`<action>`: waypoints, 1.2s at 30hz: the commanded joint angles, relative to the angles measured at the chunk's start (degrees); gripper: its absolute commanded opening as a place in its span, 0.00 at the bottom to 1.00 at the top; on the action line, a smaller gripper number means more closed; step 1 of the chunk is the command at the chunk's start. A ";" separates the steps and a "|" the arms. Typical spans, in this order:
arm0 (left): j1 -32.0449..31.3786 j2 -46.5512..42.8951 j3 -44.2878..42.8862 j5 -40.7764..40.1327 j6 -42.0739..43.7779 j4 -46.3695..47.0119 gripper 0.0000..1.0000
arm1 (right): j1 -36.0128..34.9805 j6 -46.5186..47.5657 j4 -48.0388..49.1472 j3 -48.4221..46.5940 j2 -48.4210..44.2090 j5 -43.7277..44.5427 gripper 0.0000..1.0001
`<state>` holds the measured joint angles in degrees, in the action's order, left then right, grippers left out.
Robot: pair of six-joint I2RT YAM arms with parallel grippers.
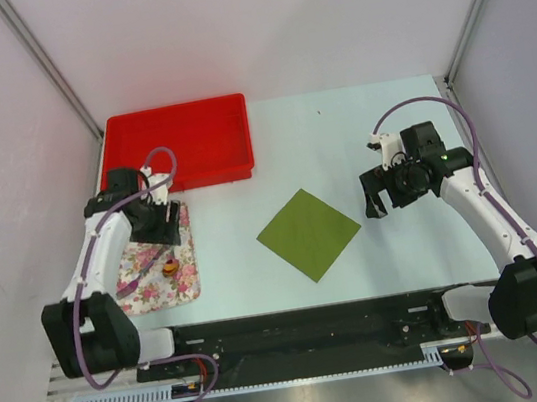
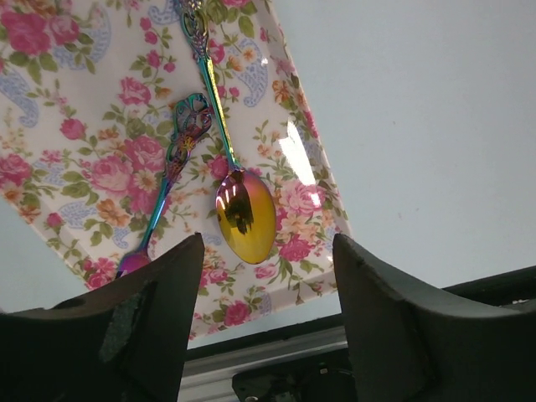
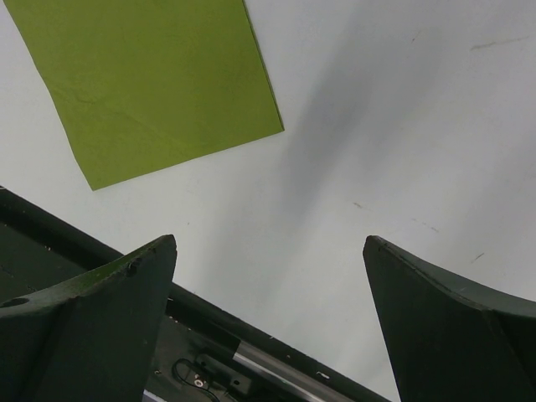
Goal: Place the utensils on the paper napkin and roll it up
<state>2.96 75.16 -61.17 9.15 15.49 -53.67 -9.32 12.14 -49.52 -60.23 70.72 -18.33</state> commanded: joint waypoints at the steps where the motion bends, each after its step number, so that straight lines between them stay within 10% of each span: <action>1: -0.06 5.52 1.31 -1.32 0.60 2.77 0.60 | -0.26 1.22 -0.93 -1.65 -0.67 -1.36 1.00; 15: 6.70 11.32 0.70 -4.32 16.42 2.87 0.43 | -0.26 3.06 -3.04 -1.39 -0.58 -3.29 1.00; 36: 1.43 20.12 0.52 0.26 1.65 11.92 0.29 | -0.26 2.62 -2.43 -1.12 -0.23 -1.80 1.00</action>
<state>5.23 94.72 -59.77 10.24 19.70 -45.21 -9.32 14.22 -52.07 -60.23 70.74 -20.80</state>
